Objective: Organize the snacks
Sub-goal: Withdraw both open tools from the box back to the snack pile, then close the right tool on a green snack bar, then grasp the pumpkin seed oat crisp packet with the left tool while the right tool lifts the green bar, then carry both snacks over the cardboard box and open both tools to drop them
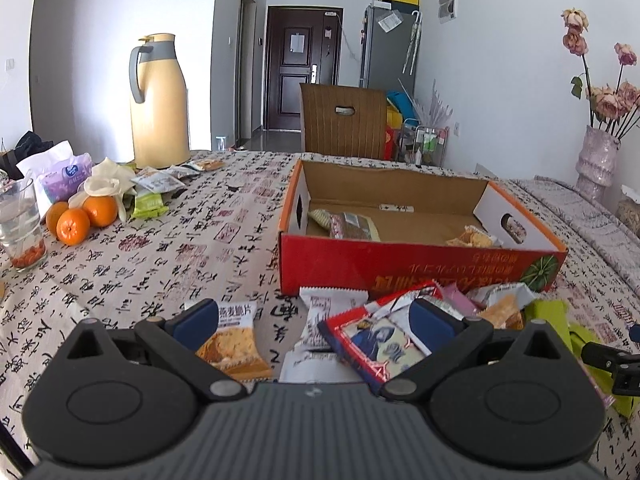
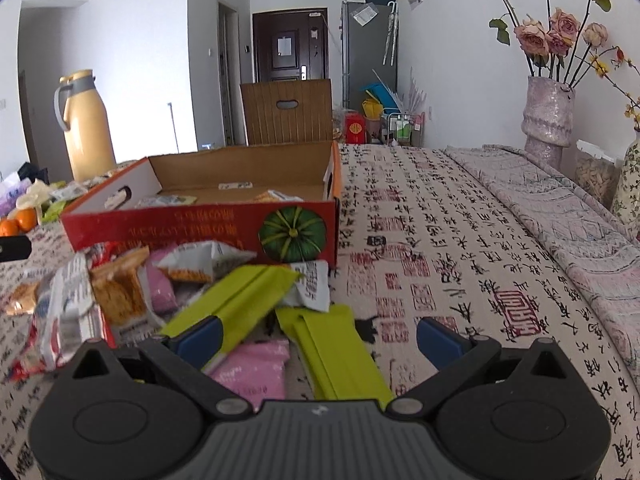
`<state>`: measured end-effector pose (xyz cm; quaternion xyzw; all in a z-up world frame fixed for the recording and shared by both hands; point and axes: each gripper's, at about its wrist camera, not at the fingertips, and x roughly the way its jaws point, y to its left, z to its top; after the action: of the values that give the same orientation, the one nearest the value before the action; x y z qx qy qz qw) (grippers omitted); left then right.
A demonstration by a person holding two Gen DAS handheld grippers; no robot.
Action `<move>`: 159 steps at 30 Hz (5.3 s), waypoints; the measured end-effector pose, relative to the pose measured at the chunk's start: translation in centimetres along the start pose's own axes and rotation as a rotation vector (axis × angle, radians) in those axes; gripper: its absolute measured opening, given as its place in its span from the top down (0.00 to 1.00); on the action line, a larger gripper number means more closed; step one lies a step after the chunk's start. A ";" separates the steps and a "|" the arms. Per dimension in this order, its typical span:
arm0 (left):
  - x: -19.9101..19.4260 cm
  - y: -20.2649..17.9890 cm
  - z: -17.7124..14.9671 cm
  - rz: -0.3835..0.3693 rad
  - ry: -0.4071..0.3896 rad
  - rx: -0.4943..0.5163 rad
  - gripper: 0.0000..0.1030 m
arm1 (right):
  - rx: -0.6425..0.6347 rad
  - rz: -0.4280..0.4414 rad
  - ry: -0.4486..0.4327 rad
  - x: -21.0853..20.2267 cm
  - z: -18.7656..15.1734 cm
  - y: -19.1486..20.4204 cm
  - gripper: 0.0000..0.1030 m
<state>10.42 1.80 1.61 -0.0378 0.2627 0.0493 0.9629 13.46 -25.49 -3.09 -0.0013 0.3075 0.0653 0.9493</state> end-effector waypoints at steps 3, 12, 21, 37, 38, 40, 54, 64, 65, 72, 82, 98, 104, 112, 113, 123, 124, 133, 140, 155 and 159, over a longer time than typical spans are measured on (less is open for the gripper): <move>0.1 0.0 -0.2 0.002 0.008 -0.003 0.00 | -0.012 -0.007 0.013 0.2 -0.4 -0.2 0.00; 0.4 0.1 -0.5 0.005 0.022 -0.006 0.00 | 0.021 -0.021 0.050 1.9 -0.6 -2.2 0.12; 0.5 0.0 -0.5 0.004 0.027 -0.005 0.00 | -0.014 -0.016 0.078 2.8 -1.2 -2.4 0.30; 0.6 0.9 -0.2 0.012 0.026 -0.016 0.00 | 0.009 0.031 0.044 0.7 -1.4 -2.1 0.67; 0.6 1.1 -0.2 0.016 0.027 -0.018 0.00 | 0.024 0.029 0.033 0.4 -1.4 -2.3 0.67; 0.8 1.5 -0.1 0.028 0.030 -0.021 0.00 | 0.046 0.024 0.011 -0.1 -1.2 -2.6 0.67; 5.6 5.6 0.0 0.140 0.145 -0.031 0.00 | 0.073 -0.011 -0.089 -2.0 0.5 -2.8 0.68; 7.6 5.7 -0.6 0.168 0.228 -0.053 0.17 | 0.075 -0.016 -0.088 -1.6 0.8 -2.3 0.68; 7.7 5.7 -0.6 0.170 0.232 -0.057 0.20 | 0.076 -0.015 -0.087 -1.6 0.8 -2.3 0.68; 7.5 5.5 -0.6 0.151 0.224 -0.046 0.53 | 0.079 -0.009 -0.087 -1.7 0.7 -2.1 0.68; 6.8 5.4 -0.4 0.141 0.201 -0.041 0.57 | 0.085 -0.002 -0.092 -2.2 0.5 -2.0 0.68; 3.2 2.1 4.0 0.063 0.030 -0.006 0.57 | 0.077 0.032 -0.184 -2.9 3.5 -0.6 0.68; 3.2 0.1 5.9 0.033 -0.019 0.017 0.57 | 0.066 0.066 -0.232 -2.1 6.4 0.6 0.68; 3.9 -2.2 8.5 0.001 -0.072 0.045 0.57 | 0.038 0.107 -0.277 0.3 10.8 2.6 0.68; 4.1 -2.4 8.8 -0.003 -0.074 0.050 0.57 | 0.035 0.111 -0.278 0.7 11.3 2.9 0.68; 7.9 -4.1 10.8 -0.020 -0.073 0.068 0.57 | 0.009 0.110 -0.291 5.4 15.6 4.3 0.68; 8.4 -4.2 10.8 -0.020 -0.071 0.067 0.57 | 0.011 0.107 -0.288 5.9 15.8 4.2 0.68; 12.8 -4.3 10.2 -0.036 -0.019 0.061 0.57 | 0.060 0.112 -0.234 11.0 16.1 2.9 0.68; 14.4 -3.8 9.3 -0.050 0.031 0.047 0.57 | 0.057 0.108 -0.150 13.9 14.7 3.2 0.68; 13.5 -3.9 8.6 -0.060 -0.003 0.046 0.20 | 0.069 0.116 -0.150 13.2 14.1 3.3 0.41; 12.7 -3.7 8.7 -0.059 -0.040 0.032 0.00 | 0.085 0.117 -0.181 12.2 14.0 3.0 0.13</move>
<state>26.07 -0.09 2.78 -0.0288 0.2428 0.0176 0.9695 31.04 -20.38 1.30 0.0628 0.2226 0.1074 0.9669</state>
